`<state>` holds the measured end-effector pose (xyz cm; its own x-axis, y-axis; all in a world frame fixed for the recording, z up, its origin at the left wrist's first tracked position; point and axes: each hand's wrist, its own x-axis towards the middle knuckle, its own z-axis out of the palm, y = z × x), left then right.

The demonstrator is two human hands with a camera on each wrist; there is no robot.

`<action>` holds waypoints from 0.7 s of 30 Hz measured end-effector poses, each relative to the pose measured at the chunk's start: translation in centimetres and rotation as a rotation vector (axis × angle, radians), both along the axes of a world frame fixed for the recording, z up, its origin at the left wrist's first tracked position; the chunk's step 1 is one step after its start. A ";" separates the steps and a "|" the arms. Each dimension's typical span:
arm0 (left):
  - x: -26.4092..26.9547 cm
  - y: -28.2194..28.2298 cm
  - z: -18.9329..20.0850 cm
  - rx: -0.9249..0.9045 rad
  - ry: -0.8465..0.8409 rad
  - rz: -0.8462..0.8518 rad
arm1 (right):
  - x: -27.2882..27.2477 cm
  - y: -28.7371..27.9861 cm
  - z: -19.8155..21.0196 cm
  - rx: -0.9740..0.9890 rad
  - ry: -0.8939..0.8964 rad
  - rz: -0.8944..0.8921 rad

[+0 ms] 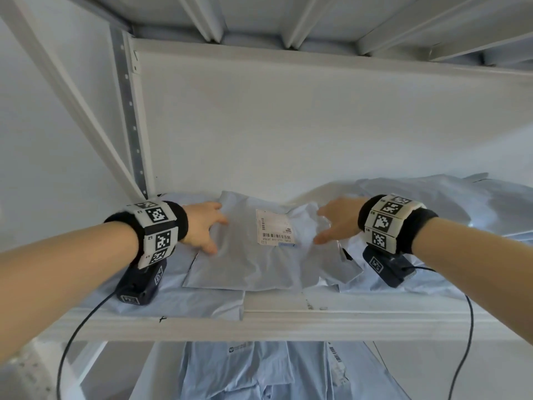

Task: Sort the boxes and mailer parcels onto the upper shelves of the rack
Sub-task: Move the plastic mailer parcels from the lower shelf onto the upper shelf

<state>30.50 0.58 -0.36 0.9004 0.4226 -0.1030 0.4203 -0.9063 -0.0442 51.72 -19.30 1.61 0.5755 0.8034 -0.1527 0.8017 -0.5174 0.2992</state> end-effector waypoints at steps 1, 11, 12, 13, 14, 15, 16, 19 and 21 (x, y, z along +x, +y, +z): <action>-0.3 -0.5 0.2 0.000 -0.062 -0.027 | -0.6 -0.3 0.4 0.021 -0.032 0.019; -6.2 -9.5 -1.4 -0.443 -0.589 -0.397 | -9.9 -5.4 3.3 0.419 -0.326 0.430; -6.8 -10.4 -2.3 -0.475 -0.576 -0.434 | -11.1 -6.1 3.2 0.461 -0.326 0.480; -7.3 -11.2 -3.4 -0.505 -0.551 -0.468 | -12.2 -6.7 3.0 0.493 -0.329 0.528; -7.7 -12.0 -4.6 -0.537 -0.518 -0.498 | -13.4 -7.3 2.7 0.519 -0.331 0.573; -8.1 -12.6 -5.9 -0.567 -0.484 -0.522 | -14.4 -7.9 2.2 0.544 -0.329 0.612; -8.2 -13.2 -7.4 -0.591 -0.453 -0.537 | -15.4 -8.5 1.6 0.570 -0.322 0.646; -8.4 -14.0 -12.7 -0.641 -0.360 -0.506 | -17.9 -10.0 -1.3 0.620 -0.295 0.719; -8.3 -14.0 -16.3 -0.634 -0.301 -0.462 | -18.9 -10.9 -4.0 0.644 -0.268 0.752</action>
